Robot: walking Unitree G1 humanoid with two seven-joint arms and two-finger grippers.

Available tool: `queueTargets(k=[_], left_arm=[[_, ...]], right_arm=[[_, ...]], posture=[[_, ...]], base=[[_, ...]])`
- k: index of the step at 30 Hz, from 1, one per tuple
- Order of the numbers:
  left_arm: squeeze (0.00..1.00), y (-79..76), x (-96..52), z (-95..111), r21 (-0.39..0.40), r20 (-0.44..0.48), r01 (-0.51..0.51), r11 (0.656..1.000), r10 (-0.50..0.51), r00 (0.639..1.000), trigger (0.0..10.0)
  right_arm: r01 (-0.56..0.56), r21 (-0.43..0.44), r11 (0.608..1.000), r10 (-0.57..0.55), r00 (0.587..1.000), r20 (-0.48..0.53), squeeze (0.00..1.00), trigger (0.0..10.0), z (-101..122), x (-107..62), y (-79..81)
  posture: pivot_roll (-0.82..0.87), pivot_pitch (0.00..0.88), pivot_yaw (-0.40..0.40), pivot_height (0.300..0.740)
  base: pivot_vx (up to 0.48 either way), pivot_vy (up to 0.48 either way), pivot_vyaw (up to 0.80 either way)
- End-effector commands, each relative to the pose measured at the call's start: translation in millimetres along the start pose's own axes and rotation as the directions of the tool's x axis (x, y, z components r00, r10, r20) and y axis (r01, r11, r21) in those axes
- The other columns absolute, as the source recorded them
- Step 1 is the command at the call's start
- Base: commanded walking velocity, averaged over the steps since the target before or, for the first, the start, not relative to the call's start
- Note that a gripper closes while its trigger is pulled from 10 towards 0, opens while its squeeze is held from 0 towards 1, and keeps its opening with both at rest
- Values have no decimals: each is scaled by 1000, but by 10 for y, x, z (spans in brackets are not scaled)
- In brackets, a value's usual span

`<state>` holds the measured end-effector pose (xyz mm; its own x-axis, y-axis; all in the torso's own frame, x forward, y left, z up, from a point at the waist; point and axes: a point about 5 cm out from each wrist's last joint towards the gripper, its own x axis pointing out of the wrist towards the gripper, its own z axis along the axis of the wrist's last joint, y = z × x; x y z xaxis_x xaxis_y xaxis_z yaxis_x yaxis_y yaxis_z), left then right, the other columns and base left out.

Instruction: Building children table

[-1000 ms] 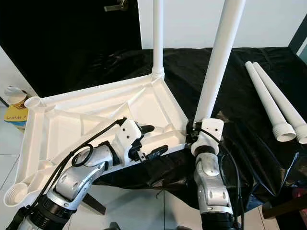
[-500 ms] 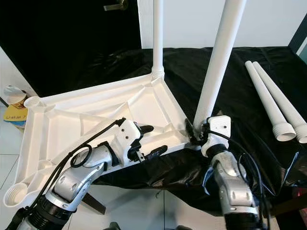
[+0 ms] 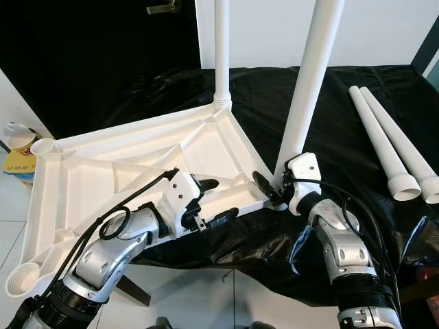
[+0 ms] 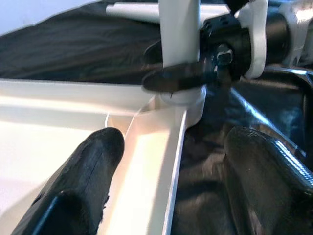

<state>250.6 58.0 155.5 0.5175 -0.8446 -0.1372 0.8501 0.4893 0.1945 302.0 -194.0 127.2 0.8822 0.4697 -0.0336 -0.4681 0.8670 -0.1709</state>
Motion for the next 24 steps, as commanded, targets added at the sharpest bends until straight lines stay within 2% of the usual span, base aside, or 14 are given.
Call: queueTargets(k=[1,9,10,16,21,24], left_arm=[[0,-3,-17,-9,4,-14,14,1000,-13,1000,10000],[0,-6,-16,-3,7,-14,17,1000,-17,1000,10000],[0,-7,9,7,6,-9,18,1000,-18,1000,10000],[0,-18,43,16,3,-2,20,1000,-20,1000,10000],[0,-28,50,21,2,2,27,1000,-27,1000,10000],[0,-27,51,22,1,2,27,1000,-27,1000,10000]], right_arm=[[-37,0,999,37,999,-35,0,0,-75,13,49],[-26,19,999,27,998,-52,0,0,-145,-27,36],[14,41,999,-12,998,-56,0,10000,-156,-37,61],[105,47,993,-102,992,-67,0,10000,-185,-37,98],[256,95,962,-248,965,-90,0,10000,-223,-39,180],[293,112,950,-283,954,-100,0,10000,-235,-38,198]], posture=[[30,66,16,740],[19,67,14,740],[10,66,12,740],[3,66,13,740],[-2,70,16,740],[-2,72,17,740]], base=[[0,0,0],[0,0,0],[0,0,0],[0,0,0],[0,0,0],[0,0,0]])
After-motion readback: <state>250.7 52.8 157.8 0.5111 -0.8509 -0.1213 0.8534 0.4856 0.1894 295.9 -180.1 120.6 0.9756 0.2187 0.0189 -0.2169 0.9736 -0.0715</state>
